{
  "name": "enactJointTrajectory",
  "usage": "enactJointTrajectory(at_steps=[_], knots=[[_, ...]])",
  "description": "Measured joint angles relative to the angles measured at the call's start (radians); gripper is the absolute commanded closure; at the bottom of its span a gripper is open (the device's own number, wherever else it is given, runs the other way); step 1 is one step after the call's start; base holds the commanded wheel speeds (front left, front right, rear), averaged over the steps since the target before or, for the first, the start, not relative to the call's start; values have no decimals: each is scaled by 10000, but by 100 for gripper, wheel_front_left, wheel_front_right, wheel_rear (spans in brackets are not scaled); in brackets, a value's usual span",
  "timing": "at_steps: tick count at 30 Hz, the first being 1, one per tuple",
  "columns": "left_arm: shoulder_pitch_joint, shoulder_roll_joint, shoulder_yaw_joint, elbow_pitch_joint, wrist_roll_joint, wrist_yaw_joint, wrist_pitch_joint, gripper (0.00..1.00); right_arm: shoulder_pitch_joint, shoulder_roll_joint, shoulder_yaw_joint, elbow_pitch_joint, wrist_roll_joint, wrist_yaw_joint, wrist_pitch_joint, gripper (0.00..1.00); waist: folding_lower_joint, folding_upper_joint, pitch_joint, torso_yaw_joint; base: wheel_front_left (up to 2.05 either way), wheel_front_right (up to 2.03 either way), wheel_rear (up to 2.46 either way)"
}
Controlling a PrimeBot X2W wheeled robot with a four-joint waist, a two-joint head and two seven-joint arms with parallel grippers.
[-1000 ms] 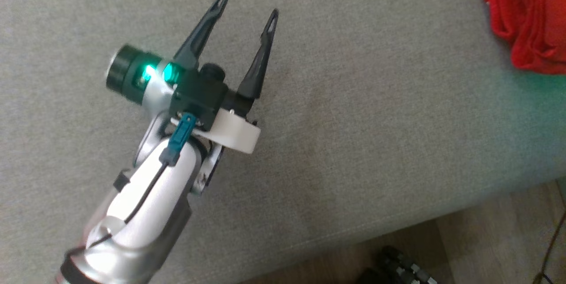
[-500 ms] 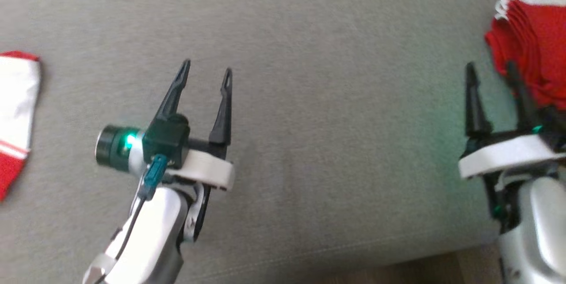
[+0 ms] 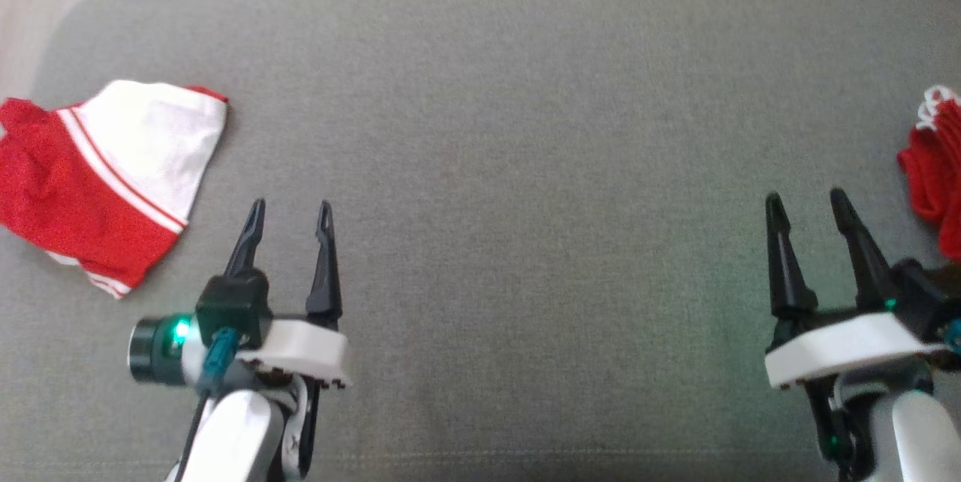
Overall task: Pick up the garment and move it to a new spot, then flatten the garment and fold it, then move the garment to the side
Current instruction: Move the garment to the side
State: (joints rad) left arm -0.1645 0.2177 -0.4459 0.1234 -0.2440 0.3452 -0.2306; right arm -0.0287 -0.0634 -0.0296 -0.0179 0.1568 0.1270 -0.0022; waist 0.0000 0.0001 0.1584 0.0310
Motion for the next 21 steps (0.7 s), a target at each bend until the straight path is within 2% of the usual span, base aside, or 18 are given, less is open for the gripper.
enactJointTrajectory(at_steps=[10, 21], knots=[[731, 196, -59, 65, -157, 67, 104, 0, 1261, 174, -280, -525, 4, 0, 353, 0, -1, 0, -971, 235, 0, 0, 0], [1043, 291, -336, 73, -157, 63, 364, 0, 1829, 188, -305, -662, 199, 0, 523, 0, -1, 0, -1492, 274, 0, 0, 0]])
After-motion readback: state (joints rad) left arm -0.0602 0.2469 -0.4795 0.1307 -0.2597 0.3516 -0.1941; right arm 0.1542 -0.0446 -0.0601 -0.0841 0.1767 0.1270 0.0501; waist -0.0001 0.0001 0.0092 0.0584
